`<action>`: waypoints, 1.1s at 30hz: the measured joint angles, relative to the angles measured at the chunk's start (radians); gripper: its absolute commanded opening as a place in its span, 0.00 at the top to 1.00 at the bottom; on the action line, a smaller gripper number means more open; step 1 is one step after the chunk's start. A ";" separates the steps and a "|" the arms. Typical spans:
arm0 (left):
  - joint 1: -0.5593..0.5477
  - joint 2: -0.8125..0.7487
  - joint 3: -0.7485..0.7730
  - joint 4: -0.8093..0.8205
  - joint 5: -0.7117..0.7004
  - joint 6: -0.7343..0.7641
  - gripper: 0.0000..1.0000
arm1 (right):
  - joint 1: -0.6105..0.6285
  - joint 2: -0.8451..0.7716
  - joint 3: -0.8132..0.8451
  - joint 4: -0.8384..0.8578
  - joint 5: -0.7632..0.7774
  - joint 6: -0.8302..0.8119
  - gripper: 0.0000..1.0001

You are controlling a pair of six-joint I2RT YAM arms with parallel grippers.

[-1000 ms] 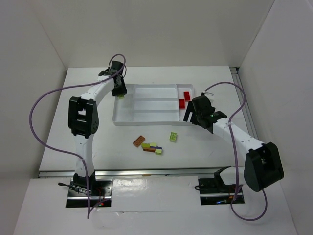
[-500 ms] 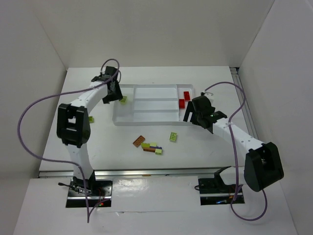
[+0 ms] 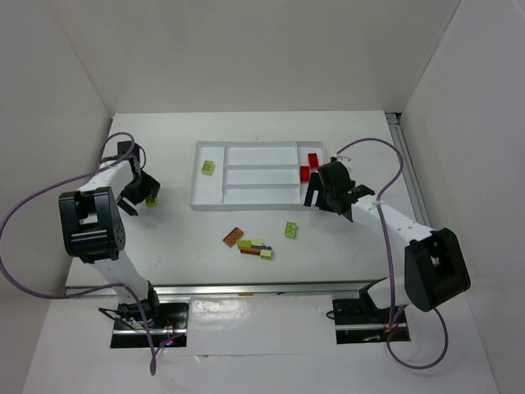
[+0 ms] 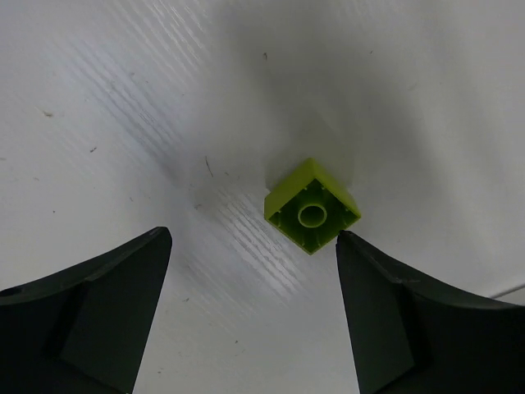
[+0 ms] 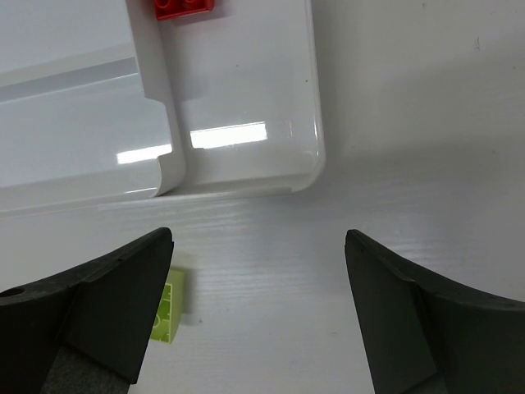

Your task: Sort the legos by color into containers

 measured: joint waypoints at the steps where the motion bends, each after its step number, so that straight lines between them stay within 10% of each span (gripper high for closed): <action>1: 0.000 0.017 0.000 -0.001 0.003 -0.002 0.07 | 0.000 0.000 0.000 0.000 0.000 -0.001 0.07; 18: 0.000 0.152 0.071 0.061 0.093 0.111 0.35 | 0.007 -0.006 0.000 0.000 -0.008 -0.003 0.07; 25: 0.000 0.148 0.069 0.051 0.087 0.112 0.15 | 0.008 -0.019 0.000 -0.001 -0.008 -0.003 0.07; 33: -0.002 0.113 0.019 0.030 0.093 0.103 0.40 | 0.008 -0.024 -0.006 -0.001 -0.007 -0.003 0.07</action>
